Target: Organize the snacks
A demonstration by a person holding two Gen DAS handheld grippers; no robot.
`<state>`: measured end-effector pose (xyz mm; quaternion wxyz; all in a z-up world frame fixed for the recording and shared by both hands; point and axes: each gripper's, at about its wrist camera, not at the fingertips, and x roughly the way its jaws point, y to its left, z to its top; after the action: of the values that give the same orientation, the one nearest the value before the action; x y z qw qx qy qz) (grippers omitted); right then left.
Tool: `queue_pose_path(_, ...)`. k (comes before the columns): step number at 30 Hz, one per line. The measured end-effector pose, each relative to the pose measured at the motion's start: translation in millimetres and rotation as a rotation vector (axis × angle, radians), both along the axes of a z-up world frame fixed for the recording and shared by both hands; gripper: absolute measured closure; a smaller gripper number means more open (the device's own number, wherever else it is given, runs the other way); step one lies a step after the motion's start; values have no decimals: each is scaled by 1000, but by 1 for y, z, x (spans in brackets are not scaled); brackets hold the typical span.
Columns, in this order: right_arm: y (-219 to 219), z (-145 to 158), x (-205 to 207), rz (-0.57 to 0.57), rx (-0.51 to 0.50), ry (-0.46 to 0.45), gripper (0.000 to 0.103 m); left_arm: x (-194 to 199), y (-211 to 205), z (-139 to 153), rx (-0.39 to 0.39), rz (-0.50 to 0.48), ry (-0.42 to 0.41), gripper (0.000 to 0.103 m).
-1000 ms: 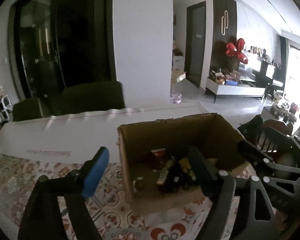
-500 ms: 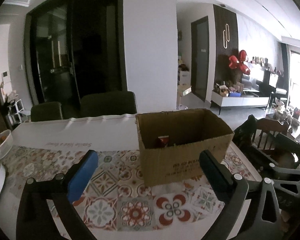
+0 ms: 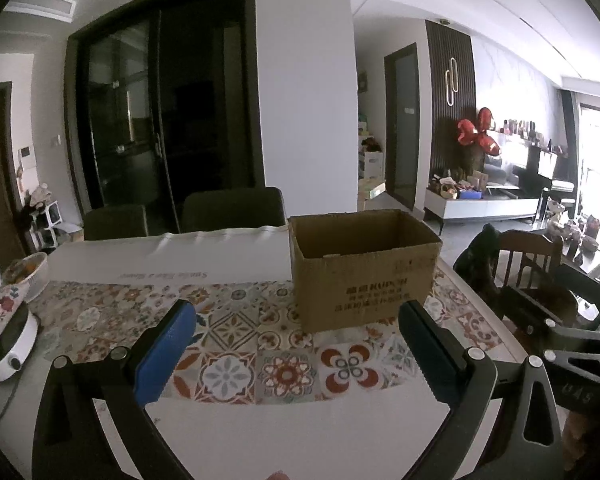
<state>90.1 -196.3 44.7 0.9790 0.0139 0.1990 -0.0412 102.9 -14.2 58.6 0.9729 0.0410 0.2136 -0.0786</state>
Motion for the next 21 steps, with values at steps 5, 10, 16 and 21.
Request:
queue_pose_path(5,7,-2,-23,9,-8,-9,4,-27,4,1,26,15,-34,0)
queue_pose_path(10,10,-3,-38,15,-1,-10,4,-41,9,-2,10,20,-11,0)
queue_pose_path(16,13,-5,-50,22,2,-11,4,-49,10,-5,4,18,-3,0)
queue_pose_path(21,14,-6,-53,19,2,-13,4,-49,11,-6,4,12,0,0)
